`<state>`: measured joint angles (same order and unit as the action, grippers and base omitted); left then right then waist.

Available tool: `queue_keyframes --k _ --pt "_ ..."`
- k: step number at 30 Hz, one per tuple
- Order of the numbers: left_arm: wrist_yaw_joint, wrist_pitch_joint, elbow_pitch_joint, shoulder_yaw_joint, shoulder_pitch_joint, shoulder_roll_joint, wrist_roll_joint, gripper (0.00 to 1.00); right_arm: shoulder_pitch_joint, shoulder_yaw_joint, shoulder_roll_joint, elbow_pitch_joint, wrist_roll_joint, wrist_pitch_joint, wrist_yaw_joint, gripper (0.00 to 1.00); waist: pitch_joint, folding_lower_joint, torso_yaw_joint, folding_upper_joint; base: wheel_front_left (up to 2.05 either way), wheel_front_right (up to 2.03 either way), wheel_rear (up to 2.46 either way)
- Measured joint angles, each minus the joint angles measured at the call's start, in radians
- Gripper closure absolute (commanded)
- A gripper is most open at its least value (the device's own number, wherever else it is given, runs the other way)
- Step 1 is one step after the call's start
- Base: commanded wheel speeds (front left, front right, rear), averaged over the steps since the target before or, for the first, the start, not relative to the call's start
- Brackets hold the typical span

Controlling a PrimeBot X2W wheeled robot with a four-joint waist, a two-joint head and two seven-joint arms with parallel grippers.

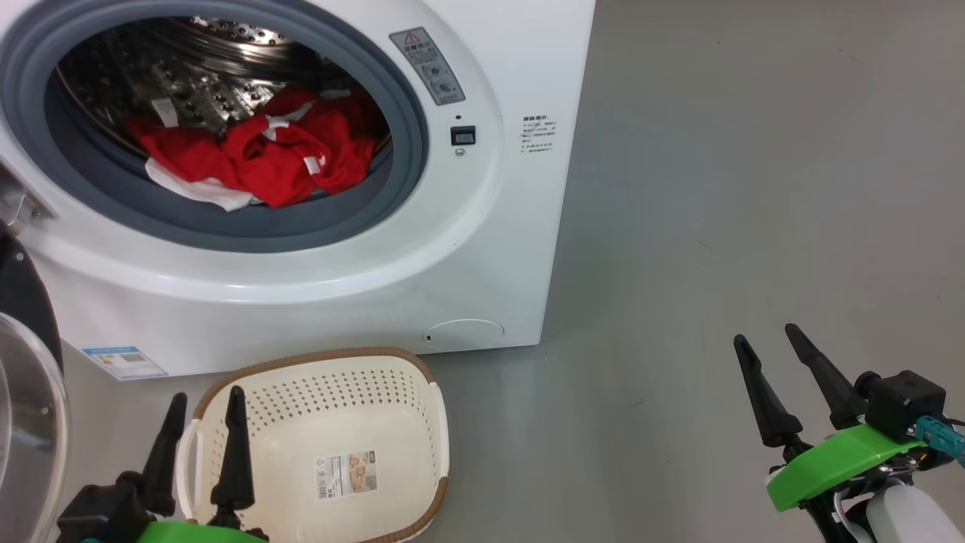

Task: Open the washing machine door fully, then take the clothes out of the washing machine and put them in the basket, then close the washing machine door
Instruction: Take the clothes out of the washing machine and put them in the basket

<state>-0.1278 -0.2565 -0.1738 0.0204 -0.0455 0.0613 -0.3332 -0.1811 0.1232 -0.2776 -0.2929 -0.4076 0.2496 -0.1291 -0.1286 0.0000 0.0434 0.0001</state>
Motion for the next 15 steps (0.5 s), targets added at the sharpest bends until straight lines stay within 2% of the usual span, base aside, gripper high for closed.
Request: queue_keyframes --k 11,15 --pt "0.0 0.0 -0.05 0.009 -0.006 -0.004 0.005 0.0 0.0 0.002 0.003 0.0 0.0 0.0 0.0 0.0 -0.011 0.0 -0.002 0.0 0.0 0.0 0.0" --pt "0.0 0.0 -0.088 0.036 -0.069 -0.007 0.016 0.0 -0.004 0.004 0.009 0.002 0.0 0.0 0.0 0.0 -0.033 0.0 -0.003 0.0 0.0 0.0 0.0"
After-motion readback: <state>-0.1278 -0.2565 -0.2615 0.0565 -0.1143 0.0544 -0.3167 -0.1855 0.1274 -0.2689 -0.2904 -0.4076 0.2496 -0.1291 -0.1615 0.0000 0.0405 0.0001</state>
